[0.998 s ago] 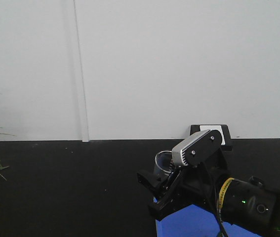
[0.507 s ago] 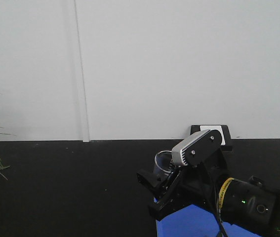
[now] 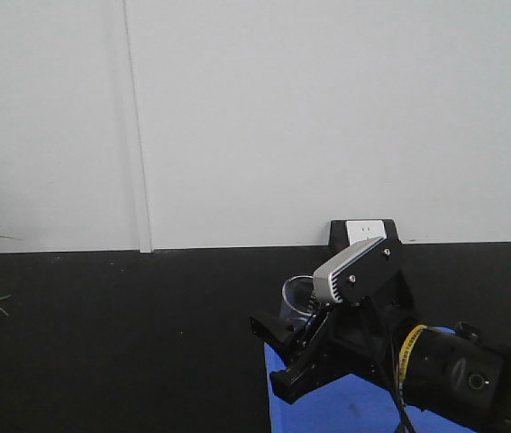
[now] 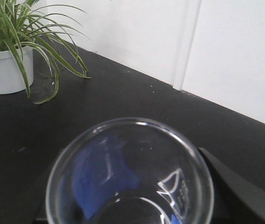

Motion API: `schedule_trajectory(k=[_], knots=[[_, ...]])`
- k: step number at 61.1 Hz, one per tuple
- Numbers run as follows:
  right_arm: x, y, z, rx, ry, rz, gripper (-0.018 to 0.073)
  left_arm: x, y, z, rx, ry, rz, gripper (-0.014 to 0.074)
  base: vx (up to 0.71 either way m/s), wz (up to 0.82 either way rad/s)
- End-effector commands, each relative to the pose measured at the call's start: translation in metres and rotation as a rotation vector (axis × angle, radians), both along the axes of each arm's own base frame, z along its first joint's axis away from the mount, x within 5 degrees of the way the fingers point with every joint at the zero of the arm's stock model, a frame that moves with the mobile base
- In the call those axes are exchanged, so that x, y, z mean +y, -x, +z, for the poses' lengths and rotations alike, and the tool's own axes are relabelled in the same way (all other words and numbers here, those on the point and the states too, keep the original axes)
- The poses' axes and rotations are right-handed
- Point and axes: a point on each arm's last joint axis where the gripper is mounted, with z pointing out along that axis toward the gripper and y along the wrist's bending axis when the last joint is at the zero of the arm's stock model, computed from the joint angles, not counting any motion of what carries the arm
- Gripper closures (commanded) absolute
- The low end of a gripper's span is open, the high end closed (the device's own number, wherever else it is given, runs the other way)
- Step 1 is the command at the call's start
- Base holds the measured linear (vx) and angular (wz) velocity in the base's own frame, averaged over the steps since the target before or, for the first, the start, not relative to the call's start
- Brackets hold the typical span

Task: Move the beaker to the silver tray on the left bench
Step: 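Hold the beaker in the right gripper while the base turns to the other bench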

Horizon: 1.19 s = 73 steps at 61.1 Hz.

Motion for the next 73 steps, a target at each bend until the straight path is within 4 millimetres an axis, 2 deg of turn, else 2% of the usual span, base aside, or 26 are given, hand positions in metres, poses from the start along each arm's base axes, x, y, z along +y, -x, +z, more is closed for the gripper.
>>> schedule_trajectory(k=[1, 73], knots=[[0.0005, 0.0045, 0.0269, -0.083, -0.079, 0.028, 0.0573, 0.0005, -0.0018, 0.0016, -0.070, 0.010, 0.009, 0.0595, -0.15, -0.10], [0.0005, 0.0045, 0.0269, -0.083, -0.079, 0.028, 0.0573, 0.0005, -0.0018, 0.0016, -0.070, 0.010, 0.009, 0.0595, -0.27, 0.06]])
